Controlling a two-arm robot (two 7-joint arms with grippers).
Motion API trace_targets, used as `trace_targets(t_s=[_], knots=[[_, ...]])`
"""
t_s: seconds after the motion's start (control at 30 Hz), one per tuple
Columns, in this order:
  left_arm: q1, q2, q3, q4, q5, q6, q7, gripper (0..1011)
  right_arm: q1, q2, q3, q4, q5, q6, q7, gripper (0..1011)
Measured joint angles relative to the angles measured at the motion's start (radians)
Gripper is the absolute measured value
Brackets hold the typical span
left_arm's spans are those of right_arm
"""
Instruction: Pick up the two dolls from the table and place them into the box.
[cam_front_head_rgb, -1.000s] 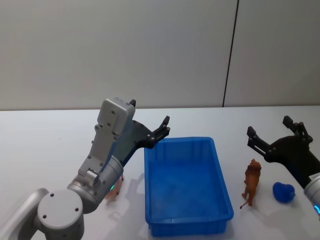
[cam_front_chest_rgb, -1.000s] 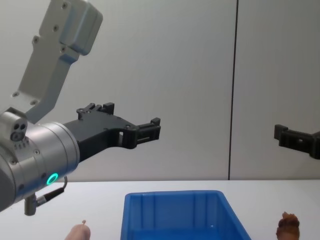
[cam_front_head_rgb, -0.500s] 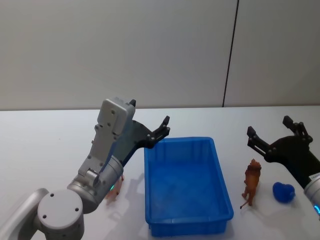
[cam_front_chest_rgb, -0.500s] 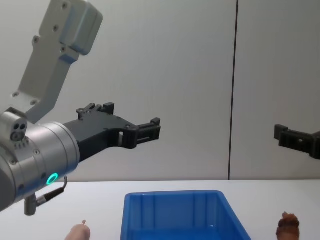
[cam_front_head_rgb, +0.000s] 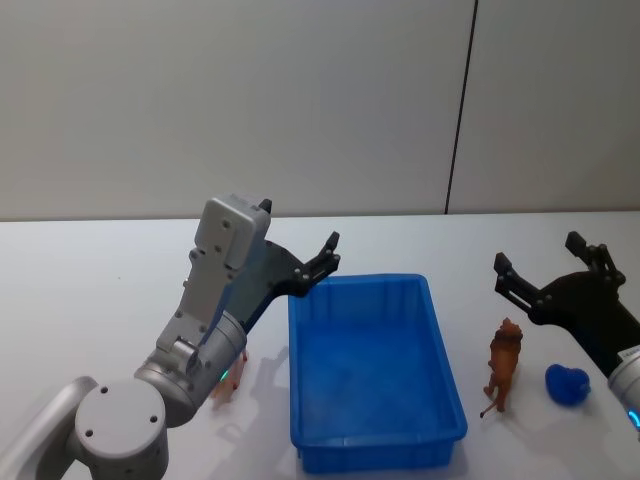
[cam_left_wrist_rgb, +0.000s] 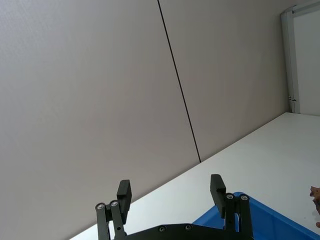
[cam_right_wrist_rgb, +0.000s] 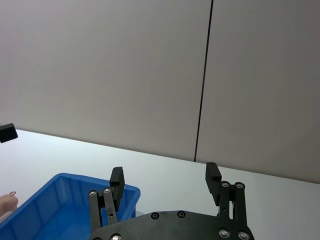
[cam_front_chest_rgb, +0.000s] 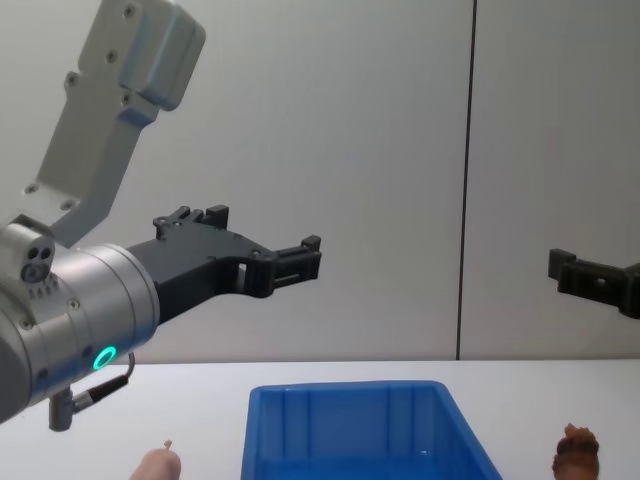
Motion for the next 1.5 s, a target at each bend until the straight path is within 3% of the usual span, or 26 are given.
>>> trace_targets(t_s=[0.53, 0.83, 1.2, 1.5], knots=[[0.0, 0.0, 0.0, 0.0, 0.0, 0.0, 0.0, 1001, -0.001, 0.001, 0.0, 0.0, 0.0, 0.0, 0.0, 1001], [0.0, 0.0, 0.0, 0.0, 0.0, 0.0, 0.0, 1001, -0.048, 0.028, 0.012, -0.025, 0.007, 0.024, -0.033, 1001], [0.0, 0.0, 0.0, 0.0, 0.0, 0.0, 0.0, 1001, -0.146, 0.089, 0.042, -0.07, 0.023, 0.117, -0.116, 1001], [0.0, 0.0, 0.0, 0.0, 0.0, 0.0, 0.0, 1001, -0.141, 0.105, 0.051, -0.066, -0.007, 0.254, -0.139, 1001]])
